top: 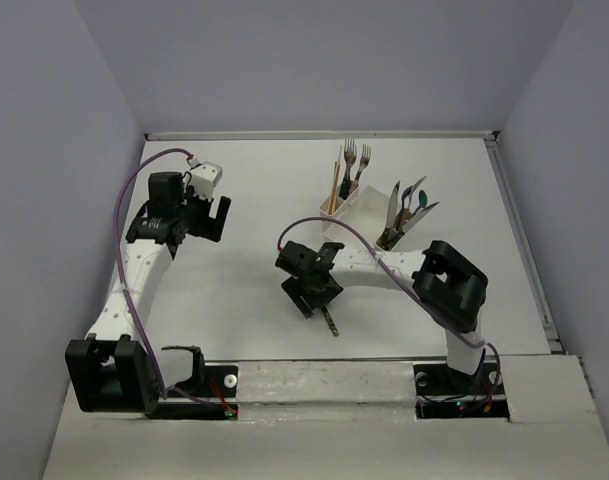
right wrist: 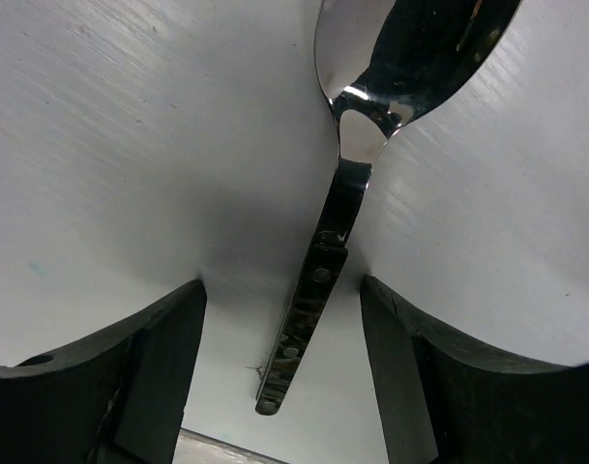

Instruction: Sort the eating utensils into containers

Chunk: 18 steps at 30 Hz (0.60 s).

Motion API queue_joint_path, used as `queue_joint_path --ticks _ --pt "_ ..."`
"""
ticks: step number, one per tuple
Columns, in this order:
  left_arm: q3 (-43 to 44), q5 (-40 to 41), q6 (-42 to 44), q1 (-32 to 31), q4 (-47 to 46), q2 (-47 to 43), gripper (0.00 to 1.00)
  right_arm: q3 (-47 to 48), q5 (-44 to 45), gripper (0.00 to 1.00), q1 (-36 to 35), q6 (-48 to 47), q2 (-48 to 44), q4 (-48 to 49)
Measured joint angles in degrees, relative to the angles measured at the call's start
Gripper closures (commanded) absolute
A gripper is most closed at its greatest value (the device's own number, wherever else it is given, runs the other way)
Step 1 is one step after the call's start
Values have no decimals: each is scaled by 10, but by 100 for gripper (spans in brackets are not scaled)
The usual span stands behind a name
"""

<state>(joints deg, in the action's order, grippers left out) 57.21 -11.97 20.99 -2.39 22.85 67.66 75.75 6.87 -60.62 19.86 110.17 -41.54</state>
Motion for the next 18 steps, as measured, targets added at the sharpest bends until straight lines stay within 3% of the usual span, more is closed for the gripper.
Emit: queue_joint_path --ticks 4,5,7,9,10,18 --pt "-1 -1 -1 2 0 0 1 10 -3 45 1 0 10 0" --pt "-1 -1 -1 3 0 0 1 16 -5 56 2 1 15 -1" --pt "-1 -1 -1 3 0 0 1 21 -5 67 3 -1 19 -2" --pt "-1 -1 -1 3 0 0 1 23 -6 84 3 2 20 -1" --pt "-1 -1 -1 3 0 0 1 23 -6 97 3 -2 20 -1" --pt "-1 -1 -1 7 0 0 1 31 3 100 6 -32 6 -3"
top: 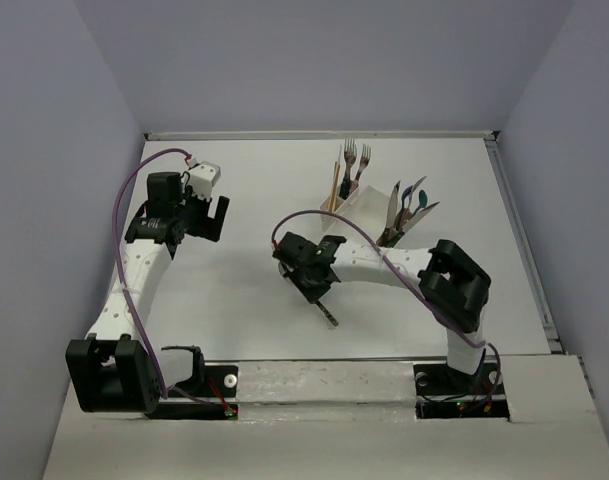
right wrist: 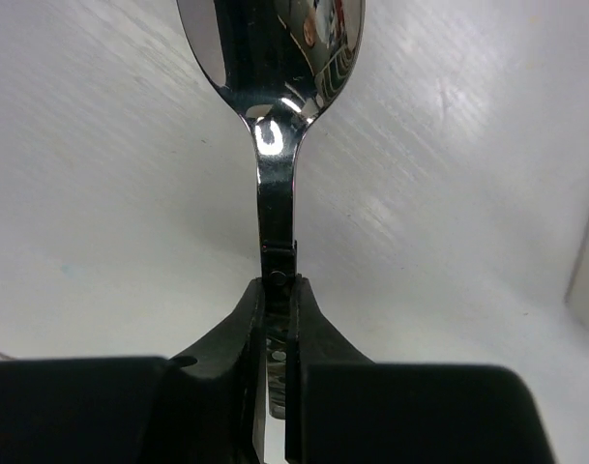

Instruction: Sort the eating utensils into containers

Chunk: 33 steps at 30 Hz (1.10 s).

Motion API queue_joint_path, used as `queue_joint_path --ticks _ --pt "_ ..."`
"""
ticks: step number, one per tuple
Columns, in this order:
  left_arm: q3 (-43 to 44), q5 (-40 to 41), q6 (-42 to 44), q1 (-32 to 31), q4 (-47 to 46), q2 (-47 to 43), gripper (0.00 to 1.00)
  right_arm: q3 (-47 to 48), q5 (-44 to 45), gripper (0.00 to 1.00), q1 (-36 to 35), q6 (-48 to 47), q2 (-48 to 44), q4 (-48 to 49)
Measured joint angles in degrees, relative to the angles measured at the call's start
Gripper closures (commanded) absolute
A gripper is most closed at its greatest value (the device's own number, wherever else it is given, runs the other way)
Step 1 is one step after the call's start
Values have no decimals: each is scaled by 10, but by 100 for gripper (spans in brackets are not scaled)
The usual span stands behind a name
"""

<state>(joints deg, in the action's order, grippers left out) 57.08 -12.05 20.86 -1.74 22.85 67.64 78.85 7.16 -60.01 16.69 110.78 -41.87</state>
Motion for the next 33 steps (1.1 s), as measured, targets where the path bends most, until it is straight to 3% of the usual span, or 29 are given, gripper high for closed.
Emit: queue_joint_path --ticks 4,6,11,13,15,19,26,33 --pt "0 0 0 0 0 0 1 14 3 100 0 -47 -71 20" --pt "0 0 0 1 0 0 1 14 9 100 0 -80 -163 62" --pt "0 0 0 5 -3 0 1 14 73 100 11 -172 -405 263" --pt "0 0 -1 7 -4 0 1 14 109 100 43 -200 -462 332" --pt "0 0 -2 8 -4 0 1 11 146 100 119 -210 -506 386" --pt "0 -1 -3 9 -4 1 1 -42 200 100 246 -197 -514 441" --pt "0 -2 -3 9 -4 1 1 -163 214 100 301 -157 -447 457" --pt "-5 -2 -3 9 -6 1 1 -243 229 100 311 -124 -459 497"
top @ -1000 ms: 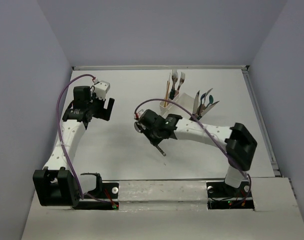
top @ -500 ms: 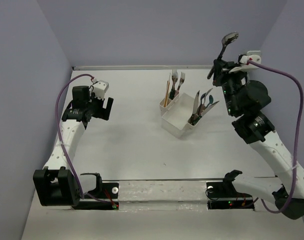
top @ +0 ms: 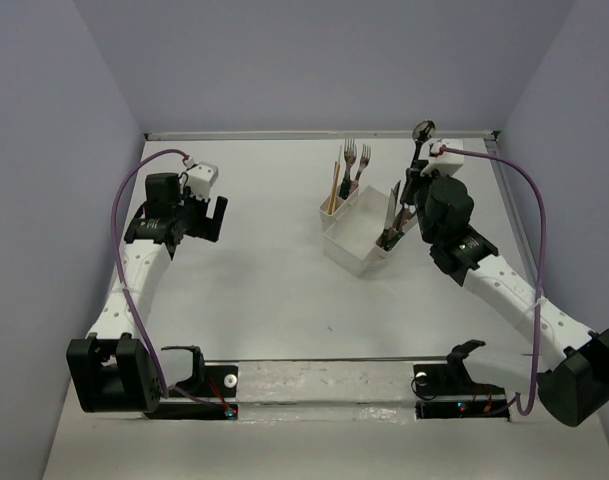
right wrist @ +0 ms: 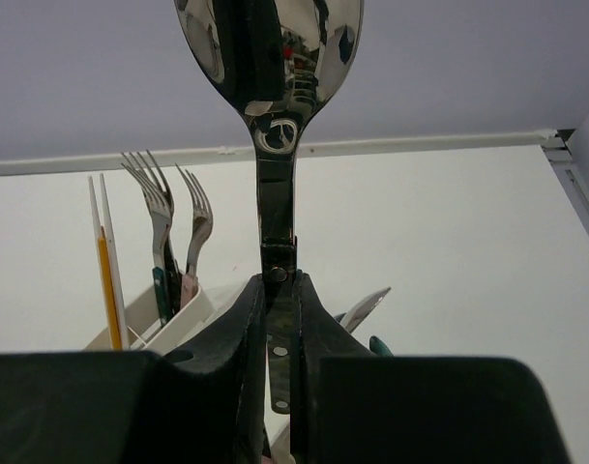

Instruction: Sort the eating utensils into containers

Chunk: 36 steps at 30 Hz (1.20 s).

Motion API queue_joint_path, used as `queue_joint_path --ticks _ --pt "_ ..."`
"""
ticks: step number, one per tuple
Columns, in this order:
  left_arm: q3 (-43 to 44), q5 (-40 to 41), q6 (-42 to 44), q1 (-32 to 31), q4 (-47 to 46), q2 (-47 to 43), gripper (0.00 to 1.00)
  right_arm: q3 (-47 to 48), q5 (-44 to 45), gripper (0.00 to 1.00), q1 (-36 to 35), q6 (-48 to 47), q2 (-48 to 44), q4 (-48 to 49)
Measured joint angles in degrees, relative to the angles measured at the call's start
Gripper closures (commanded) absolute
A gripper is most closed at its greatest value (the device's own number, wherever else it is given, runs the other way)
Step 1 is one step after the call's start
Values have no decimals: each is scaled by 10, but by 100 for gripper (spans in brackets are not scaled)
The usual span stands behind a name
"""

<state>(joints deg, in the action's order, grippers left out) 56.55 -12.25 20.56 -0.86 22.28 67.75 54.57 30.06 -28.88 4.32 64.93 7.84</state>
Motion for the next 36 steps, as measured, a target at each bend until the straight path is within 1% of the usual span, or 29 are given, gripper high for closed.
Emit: queue_joint_path --ticks 4,9,14,22,36 --pt "-3 0 0 0 -2 0 1 -41 9 100 0 19 -34 19" --pt "-3 -1 0 0 -2 0 1 -69 4 100 0 28 -46 43" --pt "-3 -4 0 0 -2 0 1 -101 0 100 0 35 -33 48" --pt "-3 -8 0 0 -2 0 1 -114 0 100 0 34 -7 66" --pt "-3 -15 0 0 -2 0 1 -172 12 100 0 23 -6 148"
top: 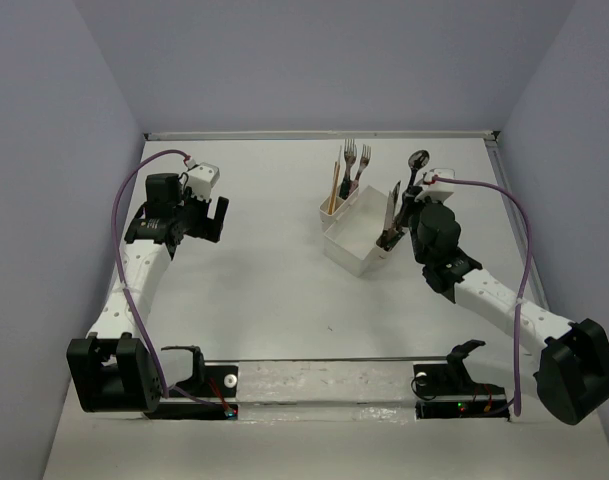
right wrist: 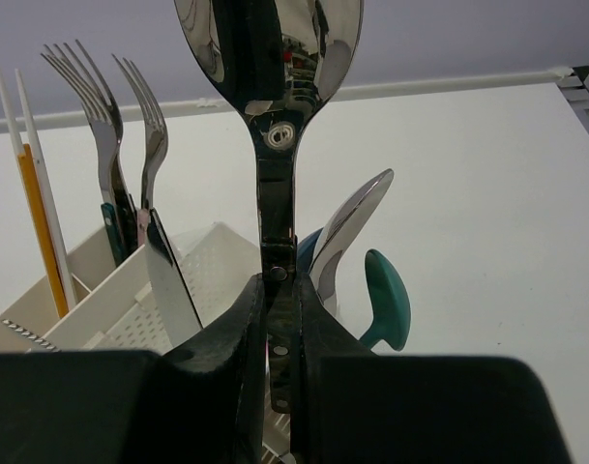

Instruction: Sort the eating utensils into containers

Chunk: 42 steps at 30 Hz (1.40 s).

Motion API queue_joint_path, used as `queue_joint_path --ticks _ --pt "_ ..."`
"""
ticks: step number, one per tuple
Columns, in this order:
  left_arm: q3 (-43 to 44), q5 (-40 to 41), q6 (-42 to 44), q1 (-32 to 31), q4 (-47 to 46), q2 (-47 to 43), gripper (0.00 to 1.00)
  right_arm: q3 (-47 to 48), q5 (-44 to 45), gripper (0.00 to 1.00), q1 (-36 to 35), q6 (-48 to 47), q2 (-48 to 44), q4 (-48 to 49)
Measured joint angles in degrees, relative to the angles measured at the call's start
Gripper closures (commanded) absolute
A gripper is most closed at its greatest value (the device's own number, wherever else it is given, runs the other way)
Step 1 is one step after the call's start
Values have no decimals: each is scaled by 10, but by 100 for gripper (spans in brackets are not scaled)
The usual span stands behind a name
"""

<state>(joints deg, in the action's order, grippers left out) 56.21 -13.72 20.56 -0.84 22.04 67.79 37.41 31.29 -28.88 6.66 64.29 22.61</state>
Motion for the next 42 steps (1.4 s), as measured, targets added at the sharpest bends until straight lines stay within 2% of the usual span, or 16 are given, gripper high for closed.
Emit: queue_joint_path --ticks 8,10,11,12,17,31,36,42 --pt "0 -5 0 1 0 0 1 -9 0 100 0 0 10 26" --pt "0 -6 0 1 0 0 1 -12 -1 94 0 1 12 27" --pt "0 -7 0 1 0 0 1 -13 -1 84 0 1 12 28" --pt "0 -7 0 1 0 0 1 -14 -2 79 0 1 12 28" --pt "0 -8 1 1 0 0 1 -16 -4 63 0 3 12 32" --pt "0 -9 1 1 0 0 1 -10 -2 51 0 -7 -27 31" --pt "0 -8 1 1 0 0 1 97 -20 36 0 -19 -36 -72" --pt "0 -8 1 1 0 1 1 411 -21 32 33 -30 15 -290"
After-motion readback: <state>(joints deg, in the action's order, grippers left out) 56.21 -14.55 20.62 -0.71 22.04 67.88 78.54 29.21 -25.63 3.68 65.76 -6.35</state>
